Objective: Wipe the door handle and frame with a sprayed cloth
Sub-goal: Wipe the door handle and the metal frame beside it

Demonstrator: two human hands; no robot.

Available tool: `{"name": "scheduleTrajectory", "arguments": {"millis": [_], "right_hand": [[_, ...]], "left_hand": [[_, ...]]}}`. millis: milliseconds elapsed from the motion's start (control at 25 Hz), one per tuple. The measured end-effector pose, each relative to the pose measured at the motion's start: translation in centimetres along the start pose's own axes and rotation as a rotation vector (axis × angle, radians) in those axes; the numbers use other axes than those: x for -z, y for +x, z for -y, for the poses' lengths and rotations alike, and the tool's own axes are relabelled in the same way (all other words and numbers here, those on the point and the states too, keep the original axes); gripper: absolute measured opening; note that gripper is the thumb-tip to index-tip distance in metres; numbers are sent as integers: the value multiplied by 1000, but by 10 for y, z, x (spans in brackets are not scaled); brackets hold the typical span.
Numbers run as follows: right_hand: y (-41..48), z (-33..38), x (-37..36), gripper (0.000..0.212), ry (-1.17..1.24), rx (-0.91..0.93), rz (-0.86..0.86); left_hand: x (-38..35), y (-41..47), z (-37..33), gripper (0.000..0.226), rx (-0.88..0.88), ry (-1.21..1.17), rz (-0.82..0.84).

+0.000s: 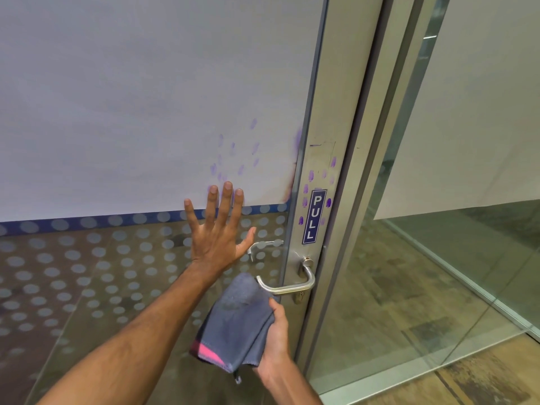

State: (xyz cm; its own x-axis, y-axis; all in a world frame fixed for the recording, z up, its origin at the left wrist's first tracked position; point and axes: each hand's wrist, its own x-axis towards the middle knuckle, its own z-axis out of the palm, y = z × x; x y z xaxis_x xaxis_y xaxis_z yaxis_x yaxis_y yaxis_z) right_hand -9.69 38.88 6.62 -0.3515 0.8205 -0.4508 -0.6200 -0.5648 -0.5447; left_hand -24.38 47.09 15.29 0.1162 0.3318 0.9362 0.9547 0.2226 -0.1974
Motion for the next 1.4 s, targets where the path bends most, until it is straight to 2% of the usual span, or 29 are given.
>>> {"name": "scheduleTrajectory", "arguments": {"millis": [160,240,280,320,440,520,600,680,800,880,1040,1280,1400], "right_hand": [[-24,50,-8,39,-32,171,135],[-31,86,-7,35,-72,352,188],[-34,102,-5,34,-168,483,179],[-36,116,-1,36,-357,633,128],[-30,133,16,52,-1262,1028,-79],[-16,122,24,58,-1788,1126,-70],[-4,97,32,62,-2041,1165,-28],[2,79,36,62,-2048,1221,-46],[4,90,32,66,-1993,1192,24],[4,109,21,53,-1993,1177,26],[10,107,12,50,-2263,1235,-67],[21,47,-18,42,-2287,1250,-442],[25,34,-32,35,-2239,1229,-553]], "left_hand": [[3,1,0,91,-1,-7,12],[4,0,0,91,1,-6,19],[5,1,0,92,2,-4,27],[5,1,0,93,3,-6,35],[6,2,0,94,6,-14,47],[6,2,0,95,9,-19,52],[5,2,0,95,7,-24,50],[4,1,0,95,3,-10,47],[4,2,0,95,-1,-1,41],[3,1,1,95,-3,1,36],[4,1,0,94,-5,4,25],[3,0,-1,93,-6,26,32],[3,0,-1,93,-1,24,28]]}}
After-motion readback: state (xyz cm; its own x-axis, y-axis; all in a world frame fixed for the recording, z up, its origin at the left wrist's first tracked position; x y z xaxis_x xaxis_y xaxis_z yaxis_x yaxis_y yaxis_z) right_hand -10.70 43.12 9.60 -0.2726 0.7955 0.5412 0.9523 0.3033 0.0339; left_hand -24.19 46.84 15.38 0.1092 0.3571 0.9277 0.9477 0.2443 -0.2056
